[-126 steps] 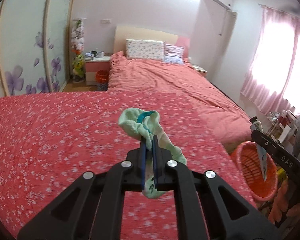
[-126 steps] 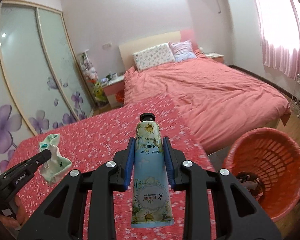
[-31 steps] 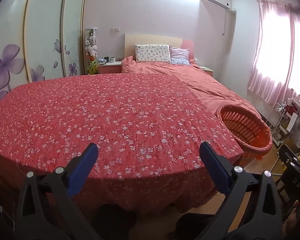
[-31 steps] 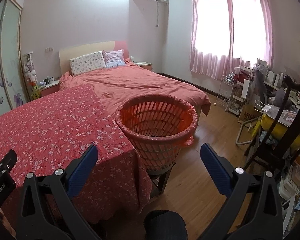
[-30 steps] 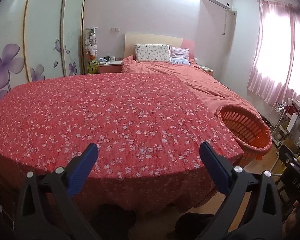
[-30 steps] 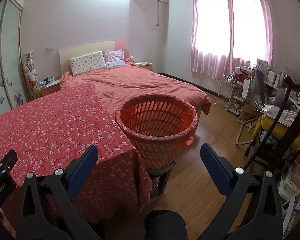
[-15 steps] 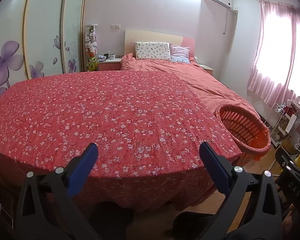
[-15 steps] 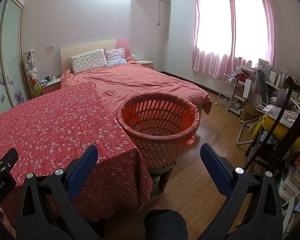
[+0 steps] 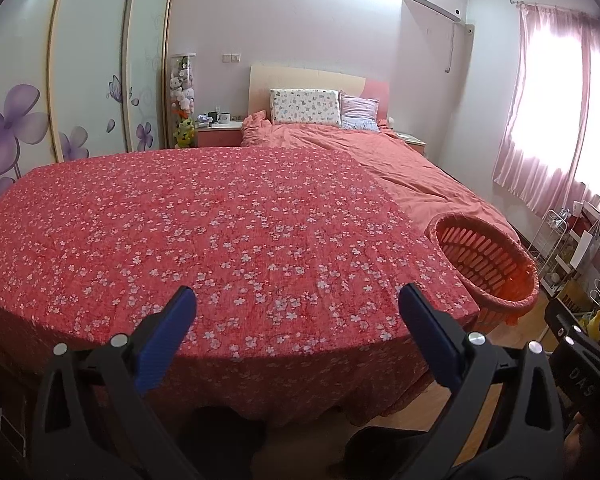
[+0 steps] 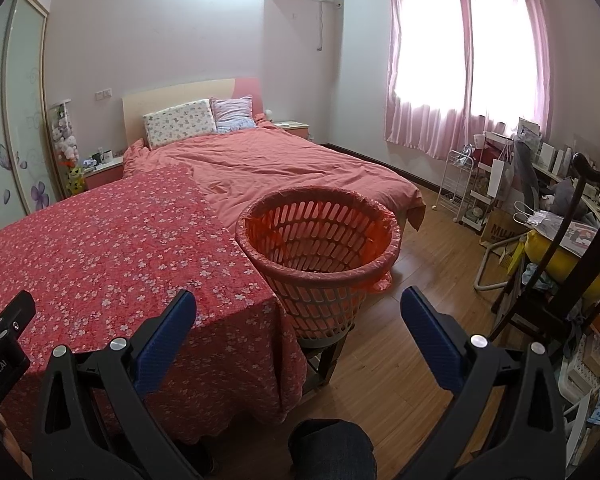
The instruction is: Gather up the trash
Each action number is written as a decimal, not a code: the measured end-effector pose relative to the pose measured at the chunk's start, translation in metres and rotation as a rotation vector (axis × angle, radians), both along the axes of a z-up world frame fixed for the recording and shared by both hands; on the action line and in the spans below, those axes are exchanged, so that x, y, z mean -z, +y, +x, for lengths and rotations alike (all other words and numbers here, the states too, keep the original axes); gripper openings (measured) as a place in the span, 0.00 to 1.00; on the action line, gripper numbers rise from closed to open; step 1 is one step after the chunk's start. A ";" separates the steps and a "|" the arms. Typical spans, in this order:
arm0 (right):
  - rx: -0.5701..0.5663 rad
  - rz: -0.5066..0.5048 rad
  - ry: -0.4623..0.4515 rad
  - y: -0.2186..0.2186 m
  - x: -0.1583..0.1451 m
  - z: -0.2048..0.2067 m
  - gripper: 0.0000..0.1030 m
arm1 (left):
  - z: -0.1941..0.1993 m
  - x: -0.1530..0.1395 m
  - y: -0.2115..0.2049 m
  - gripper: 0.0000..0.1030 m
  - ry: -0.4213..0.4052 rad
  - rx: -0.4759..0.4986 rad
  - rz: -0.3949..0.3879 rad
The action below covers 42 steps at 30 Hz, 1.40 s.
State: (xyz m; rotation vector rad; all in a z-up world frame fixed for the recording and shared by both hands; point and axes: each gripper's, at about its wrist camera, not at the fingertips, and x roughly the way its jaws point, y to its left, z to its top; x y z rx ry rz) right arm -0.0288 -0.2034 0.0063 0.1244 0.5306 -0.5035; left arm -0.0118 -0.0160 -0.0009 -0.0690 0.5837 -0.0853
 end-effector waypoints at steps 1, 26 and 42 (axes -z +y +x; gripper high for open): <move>0.000 0.000 0.000 0.000 0.000 0.000 0.98 | 0.000 0.000 0.000 0.96 0.000 0.000 0.000; 0.000 0.000 -0.001 0.000 0.000 0.000 0.98 | -0.004 -0.005 -0.001 0.96 -0.012 -0.008 0.006; 0.000 0.001 -0.001 -0.001 0.000 0.000 0.98 | -0.007 -0.004 0.000 0.96 -0.012 -0.020 0.018</move>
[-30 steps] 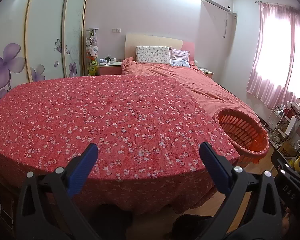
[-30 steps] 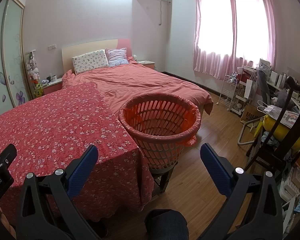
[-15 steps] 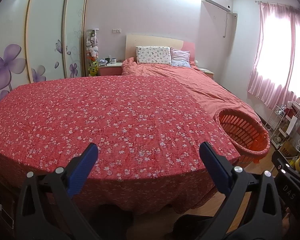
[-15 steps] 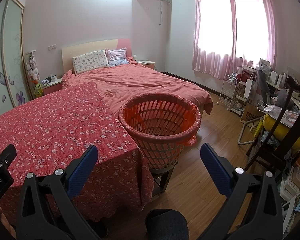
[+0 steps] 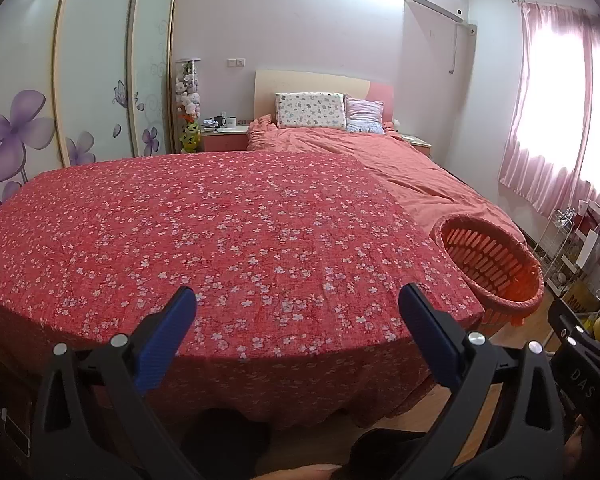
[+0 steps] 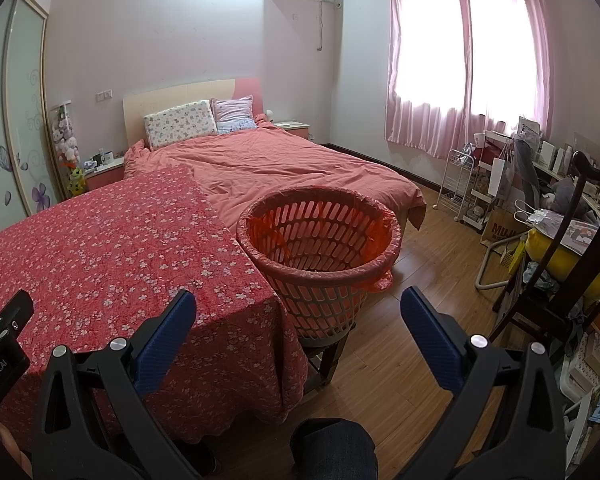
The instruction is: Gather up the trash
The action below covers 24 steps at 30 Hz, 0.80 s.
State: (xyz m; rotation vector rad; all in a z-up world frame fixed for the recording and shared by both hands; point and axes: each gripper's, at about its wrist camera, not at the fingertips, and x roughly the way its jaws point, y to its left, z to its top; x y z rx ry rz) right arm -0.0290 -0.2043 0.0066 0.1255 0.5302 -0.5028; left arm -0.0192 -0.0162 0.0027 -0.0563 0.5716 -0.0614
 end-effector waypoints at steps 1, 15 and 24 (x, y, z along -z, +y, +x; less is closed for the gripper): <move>0.001 0.000 0.000 0.000 0.000 0.000 0.98 | 0.000 0.000 0.001 0.96 0.001 0.001 0.001; -0.001 0.000 -0.001 0.000 0.000 0.000 0.98 | -0.001 0.000 -0.001 0.96 0.003 0.006 0.007; -0.002 0.001 0.000 0.001 -0.001 0.001 0.98 | -0.001 0.000 -0.001 0.96 0.004 0.006 0.007</move>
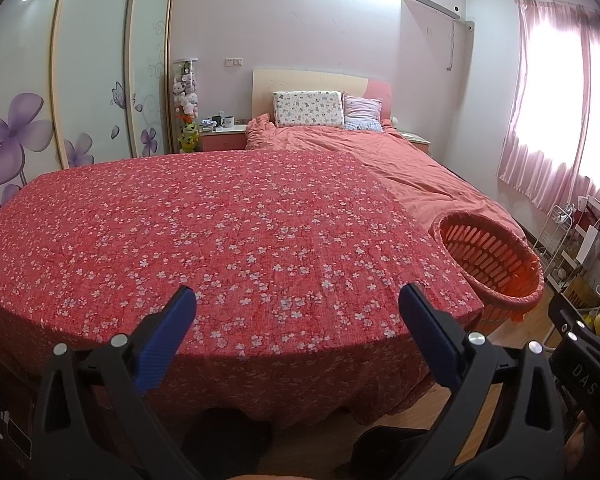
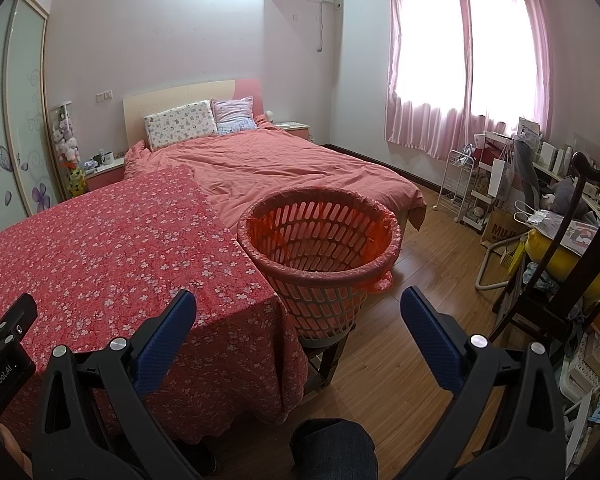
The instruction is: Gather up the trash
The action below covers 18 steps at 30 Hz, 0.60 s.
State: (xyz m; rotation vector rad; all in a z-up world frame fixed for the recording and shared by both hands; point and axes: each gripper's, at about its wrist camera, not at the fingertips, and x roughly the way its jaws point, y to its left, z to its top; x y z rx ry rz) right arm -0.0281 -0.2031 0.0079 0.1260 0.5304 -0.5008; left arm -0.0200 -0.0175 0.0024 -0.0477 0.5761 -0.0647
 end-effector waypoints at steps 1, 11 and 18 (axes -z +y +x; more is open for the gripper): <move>0.000 0.000 0.000 0.000 0.000 0.000 0.98 | 0.000 0.000 0.000 0.96 0.000 0.000 0.001; -0.001 0.001 0.001 0.001 0.000 0.001 0.98 | -0.002 0.002 0.002 0.96 0.001 0.001 0.005; -0.001 0.000 0.000 0.001 0.000 0.000 0.98 | -0.001 0.002 0.003 0.96 0.002 0.002 0.010</move>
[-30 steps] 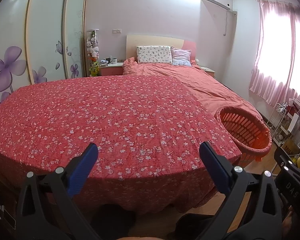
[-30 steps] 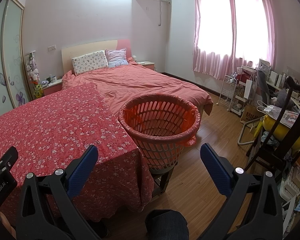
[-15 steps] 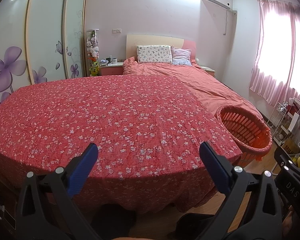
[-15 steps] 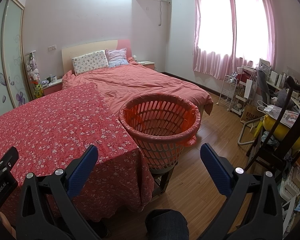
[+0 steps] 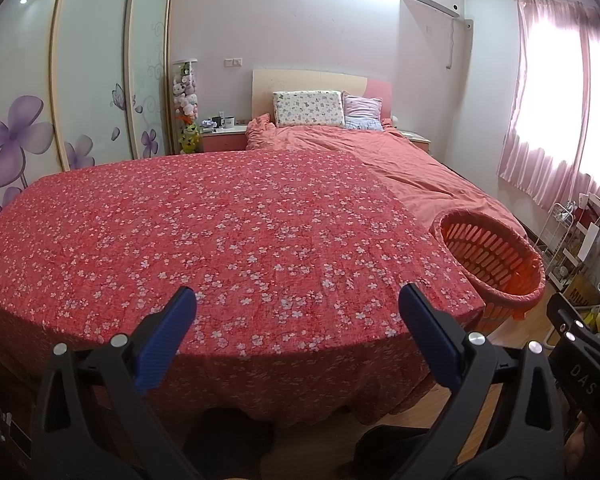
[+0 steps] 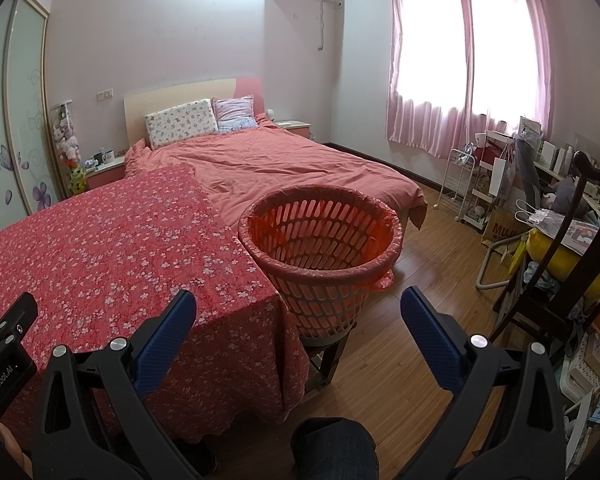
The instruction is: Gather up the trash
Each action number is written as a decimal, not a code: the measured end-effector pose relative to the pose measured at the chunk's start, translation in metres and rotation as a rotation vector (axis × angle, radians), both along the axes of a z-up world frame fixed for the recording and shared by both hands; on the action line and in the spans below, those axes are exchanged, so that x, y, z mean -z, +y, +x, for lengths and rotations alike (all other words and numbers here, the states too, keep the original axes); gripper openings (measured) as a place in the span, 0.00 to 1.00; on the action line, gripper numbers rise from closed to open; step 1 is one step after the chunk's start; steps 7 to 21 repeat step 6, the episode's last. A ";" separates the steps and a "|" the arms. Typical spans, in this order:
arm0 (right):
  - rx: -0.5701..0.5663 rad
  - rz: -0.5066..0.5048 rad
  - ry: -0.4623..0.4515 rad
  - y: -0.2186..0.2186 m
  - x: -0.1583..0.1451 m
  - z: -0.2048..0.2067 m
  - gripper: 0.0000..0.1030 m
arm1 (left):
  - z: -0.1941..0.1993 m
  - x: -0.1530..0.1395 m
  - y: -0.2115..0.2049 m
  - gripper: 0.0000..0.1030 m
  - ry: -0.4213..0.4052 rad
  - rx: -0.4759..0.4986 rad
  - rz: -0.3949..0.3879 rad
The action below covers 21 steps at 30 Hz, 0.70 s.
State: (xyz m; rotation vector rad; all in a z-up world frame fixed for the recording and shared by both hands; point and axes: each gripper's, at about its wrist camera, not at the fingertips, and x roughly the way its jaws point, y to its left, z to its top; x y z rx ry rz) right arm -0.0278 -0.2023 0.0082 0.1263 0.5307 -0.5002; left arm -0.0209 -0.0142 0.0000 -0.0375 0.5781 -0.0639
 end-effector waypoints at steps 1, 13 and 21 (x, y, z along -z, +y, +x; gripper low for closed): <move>0.000 0.000 0.000 0.001 -0.001 0.000 0.98 | 0.000 0.000 0.001 0.96 0.000 0.000 0.000; 0.000 0.000 0.000 0.000 0.000 0.000 0.98 | 0.001 0.000 0.002 0.96 -0.002 0.003 0.003; 0.000 0.000 0.000 0.000 0.000 0.000 0.98 | 0.001 0.000 0.002 0.96 -0.002 0.003 0.003</move>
